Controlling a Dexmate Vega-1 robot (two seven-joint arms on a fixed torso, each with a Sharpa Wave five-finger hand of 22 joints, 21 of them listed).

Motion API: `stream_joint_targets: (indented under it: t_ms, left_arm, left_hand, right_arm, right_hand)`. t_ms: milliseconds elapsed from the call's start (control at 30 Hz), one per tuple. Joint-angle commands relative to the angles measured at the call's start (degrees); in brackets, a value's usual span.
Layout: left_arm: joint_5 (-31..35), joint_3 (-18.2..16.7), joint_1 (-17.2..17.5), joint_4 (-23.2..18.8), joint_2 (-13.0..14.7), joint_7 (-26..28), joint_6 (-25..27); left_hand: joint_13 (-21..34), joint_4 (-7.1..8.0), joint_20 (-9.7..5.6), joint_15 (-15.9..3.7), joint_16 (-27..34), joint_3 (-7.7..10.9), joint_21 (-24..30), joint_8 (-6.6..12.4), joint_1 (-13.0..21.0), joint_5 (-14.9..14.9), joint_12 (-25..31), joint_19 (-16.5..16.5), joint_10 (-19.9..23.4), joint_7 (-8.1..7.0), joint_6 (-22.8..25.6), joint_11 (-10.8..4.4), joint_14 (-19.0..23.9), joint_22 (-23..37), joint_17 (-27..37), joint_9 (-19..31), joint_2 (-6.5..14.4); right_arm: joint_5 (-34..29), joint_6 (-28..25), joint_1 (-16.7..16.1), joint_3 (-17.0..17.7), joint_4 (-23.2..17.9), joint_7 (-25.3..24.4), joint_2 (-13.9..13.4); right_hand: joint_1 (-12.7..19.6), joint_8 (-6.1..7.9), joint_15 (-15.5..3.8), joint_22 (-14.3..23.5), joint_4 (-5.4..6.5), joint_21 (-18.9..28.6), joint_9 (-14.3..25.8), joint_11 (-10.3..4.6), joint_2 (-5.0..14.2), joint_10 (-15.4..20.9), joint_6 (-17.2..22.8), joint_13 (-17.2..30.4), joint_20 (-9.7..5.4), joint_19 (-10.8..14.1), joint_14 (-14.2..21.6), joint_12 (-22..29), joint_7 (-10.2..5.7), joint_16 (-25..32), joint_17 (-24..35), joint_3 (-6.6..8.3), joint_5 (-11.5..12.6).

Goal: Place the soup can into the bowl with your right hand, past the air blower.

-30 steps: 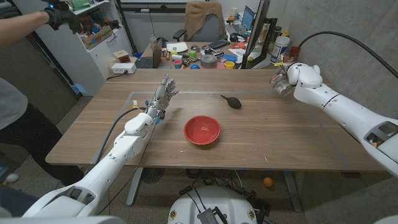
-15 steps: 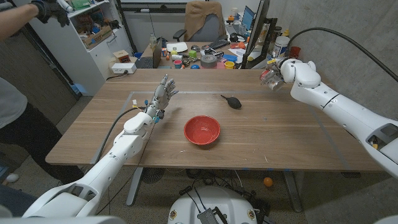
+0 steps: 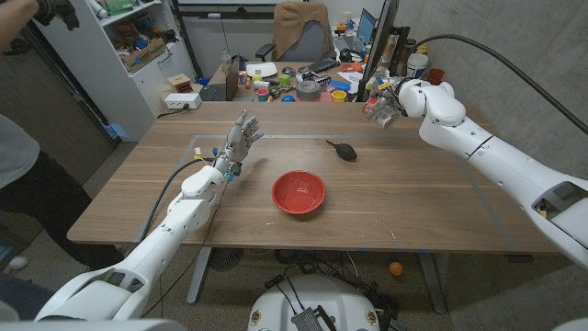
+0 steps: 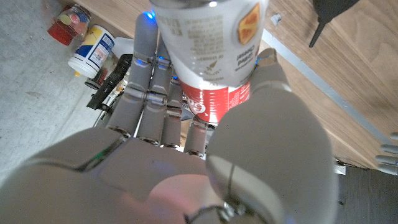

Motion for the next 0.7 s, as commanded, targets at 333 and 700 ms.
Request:
stream_joint_targets:
  t_ms: [333,700]
  left_arm:
    - [-0.53,-0.75,-0.52,1.66,-0.01,-1.96,-0.77]
    - [-0.56,-0.97,-0.63,1.96,0.22,-2.55,-0.82]
  left_hand:
    - [0.27,0.11,0.30,0.26,0.13,-0.15,-0.19,-0.07,-0.38,0.29,0.10,-6.90,-13.00,-0.21,-12.30,-0.06,-9.84,0.12,0.20,0.24,5.86]
    - [0.27,0.10,0.33,0.28,0.14,-0.20,-0.23,-0.08,-0.34,0.30,0.11,-6.90,-13.00,-0.15,-12.33,-0.07,-9.83,0.11,0.20,0.23,5.85]
  right_arm:
    - [0.88,10.24,-1.98,1.23,-9.09,0.47,1.58]
    - [0.63,14.87,-2.69,0.84,-11.95,0.61,3.24]
  right_hand:
    - [16.97,-0.34,-16.69,-0.46,4.22,0.45,0.44,-9.96,17.62,10.73,1.29,0.38,-11.17,5.73,14.79,1.69,0.87,0.03,0.42,3.70,-0.06]
    - [16.94,-0.48,-16.69,-1.06,4.45,0.66,0.58,-9.98,17.53,11.08,1.90,0.58,-11.17,5.76,14.94,1.88,0.96,0.15,0.78,3.79,-0.05]
